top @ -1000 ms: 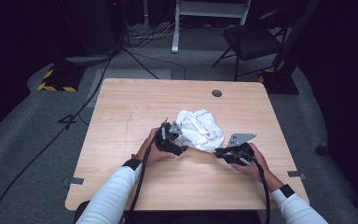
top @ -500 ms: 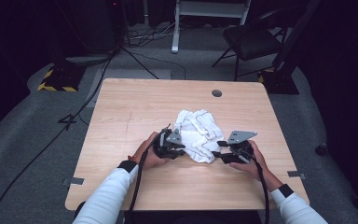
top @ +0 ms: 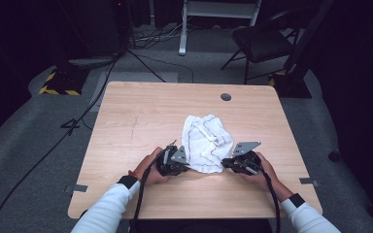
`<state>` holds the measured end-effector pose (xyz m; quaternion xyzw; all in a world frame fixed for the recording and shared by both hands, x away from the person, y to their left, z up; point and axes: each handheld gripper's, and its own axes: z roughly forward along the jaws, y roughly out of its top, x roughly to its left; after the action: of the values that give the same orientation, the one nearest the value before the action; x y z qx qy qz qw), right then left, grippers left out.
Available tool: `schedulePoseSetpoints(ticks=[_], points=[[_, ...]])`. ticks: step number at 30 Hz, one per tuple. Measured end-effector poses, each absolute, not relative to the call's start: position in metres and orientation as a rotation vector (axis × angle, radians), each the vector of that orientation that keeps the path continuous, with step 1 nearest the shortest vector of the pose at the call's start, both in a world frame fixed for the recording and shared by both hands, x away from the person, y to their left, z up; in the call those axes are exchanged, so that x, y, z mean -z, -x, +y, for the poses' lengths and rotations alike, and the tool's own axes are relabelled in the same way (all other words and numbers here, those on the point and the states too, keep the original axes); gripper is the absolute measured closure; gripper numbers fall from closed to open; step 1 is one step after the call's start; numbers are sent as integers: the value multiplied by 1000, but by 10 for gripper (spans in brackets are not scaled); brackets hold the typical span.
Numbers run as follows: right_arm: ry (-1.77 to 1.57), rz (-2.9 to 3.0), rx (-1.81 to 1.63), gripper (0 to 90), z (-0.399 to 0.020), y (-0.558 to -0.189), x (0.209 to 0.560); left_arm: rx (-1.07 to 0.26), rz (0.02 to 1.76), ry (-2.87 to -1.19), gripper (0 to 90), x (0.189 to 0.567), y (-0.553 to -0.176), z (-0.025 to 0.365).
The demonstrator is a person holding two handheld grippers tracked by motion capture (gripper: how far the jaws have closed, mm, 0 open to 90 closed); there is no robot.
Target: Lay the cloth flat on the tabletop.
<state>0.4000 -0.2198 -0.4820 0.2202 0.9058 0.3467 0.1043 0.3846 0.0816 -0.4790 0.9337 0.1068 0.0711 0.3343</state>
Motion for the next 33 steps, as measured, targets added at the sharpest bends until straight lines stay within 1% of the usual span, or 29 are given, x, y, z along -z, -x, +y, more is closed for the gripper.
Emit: schedulePoseSetpoints(ticks=[4,5,6,8,9,11,13,16,20,24,27,29,31,33], points=[[-668,2674,-1003,876,-225,-391,489,-183,288,-2441,857,480,-378,87],[-687,2670,-1017,865,-226,-389,489,-182,299,-2437,836,480,-377,89],[-694,2663,-1008,829,-226,-387,489,-181,315,-2432,793,480,-376,91],[-676,2656,-980,800,-226,-383,487,-181,325,-2432,757,480,-372,95],[-665,2647,-988,795,-226,-381,486,-178,345,-2425,705,480,-370,96],[-674,2622,-1015,768,-228,-380,482,-171,380,-2417,571,477,-363,100],[-679,2597,-1054,753,-229,-381,478,-182,400,-2396,474,473,-353,104],[-683,2568,-1073,725,-229,-383,473,-204,434,-2359,366,468,-339,114],[-677,2553,-1088,672,-221,-387,469,-233,491,-2325,283,468,-338,121],[-644,2531,-1110,669,-204,-392,466,-293,576,-2296,271,470,-361,117],[-626,2526,-1130,687,-188,-398,467,-267,599,-2308,279,474,-382,110],[-618,2543,-1120,670,-177,-405,469,-251,600,-2311,277,477,-395,103],[-619,2558,-1111,655,-167,-410,472,-267,610,-2329,277,480,-406,95],[-613,2567,-1085,615,-159,-415,475,-262,613,-2336,273,483,-418,87]])
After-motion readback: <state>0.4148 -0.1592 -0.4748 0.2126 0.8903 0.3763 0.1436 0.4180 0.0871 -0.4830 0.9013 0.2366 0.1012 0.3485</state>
